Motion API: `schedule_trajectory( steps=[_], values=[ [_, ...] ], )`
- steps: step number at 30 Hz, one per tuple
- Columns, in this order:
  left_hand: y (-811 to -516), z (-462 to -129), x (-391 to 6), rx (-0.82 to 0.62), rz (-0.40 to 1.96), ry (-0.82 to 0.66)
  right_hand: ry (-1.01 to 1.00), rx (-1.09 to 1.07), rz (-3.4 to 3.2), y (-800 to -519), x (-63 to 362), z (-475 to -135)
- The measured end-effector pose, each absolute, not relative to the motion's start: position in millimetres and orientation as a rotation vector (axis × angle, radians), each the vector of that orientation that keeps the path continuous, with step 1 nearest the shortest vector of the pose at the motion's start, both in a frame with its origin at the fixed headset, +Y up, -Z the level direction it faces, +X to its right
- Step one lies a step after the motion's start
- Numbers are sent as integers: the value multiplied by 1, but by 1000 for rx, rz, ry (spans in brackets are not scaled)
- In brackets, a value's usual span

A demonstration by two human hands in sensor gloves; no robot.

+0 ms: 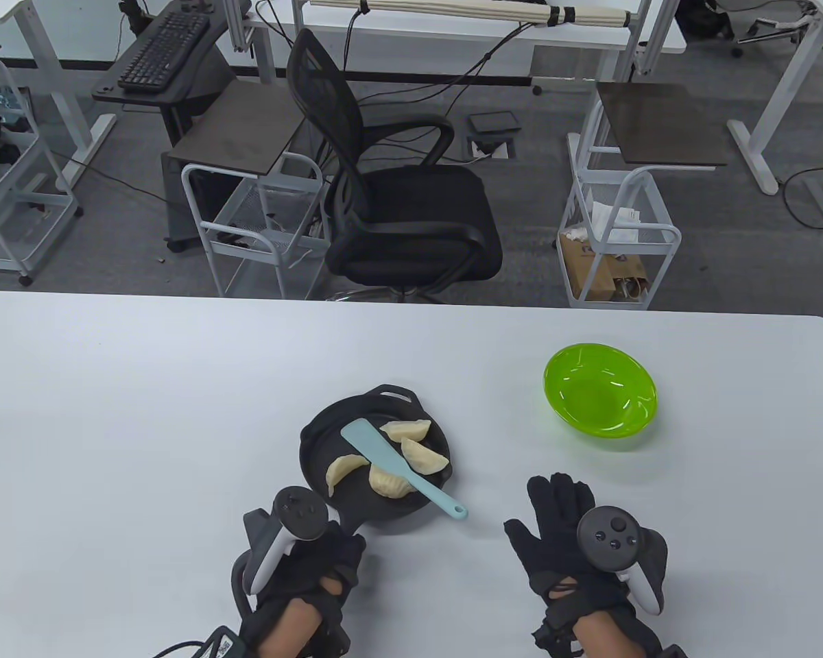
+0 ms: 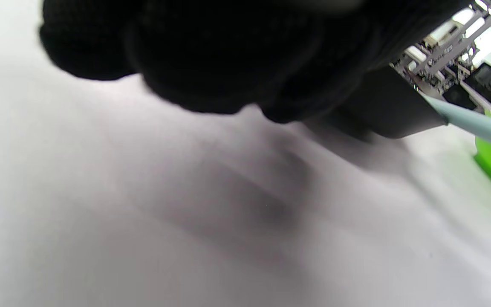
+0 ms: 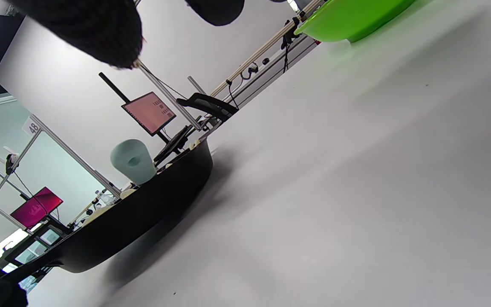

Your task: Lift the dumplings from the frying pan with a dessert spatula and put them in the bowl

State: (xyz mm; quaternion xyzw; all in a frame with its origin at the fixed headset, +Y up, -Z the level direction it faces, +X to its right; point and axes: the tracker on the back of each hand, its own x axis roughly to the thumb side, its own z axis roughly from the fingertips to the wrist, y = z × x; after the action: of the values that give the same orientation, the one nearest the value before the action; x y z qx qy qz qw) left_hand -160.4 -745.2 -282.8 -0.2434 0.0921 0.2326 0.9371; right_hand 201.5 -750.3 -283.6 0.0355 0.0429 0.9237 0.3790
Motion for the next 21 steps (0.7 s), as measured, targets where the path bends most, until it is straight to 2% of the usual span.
schedule_trajectory(
  steps=[8,21],
  values=[
    [-757,-278,-134,-593,446,67,207,80,2251,-762,196,-288],
    [-769,-277,-117,-700,388,-73,330,43,2134,-781,191,-296]
  ],
)
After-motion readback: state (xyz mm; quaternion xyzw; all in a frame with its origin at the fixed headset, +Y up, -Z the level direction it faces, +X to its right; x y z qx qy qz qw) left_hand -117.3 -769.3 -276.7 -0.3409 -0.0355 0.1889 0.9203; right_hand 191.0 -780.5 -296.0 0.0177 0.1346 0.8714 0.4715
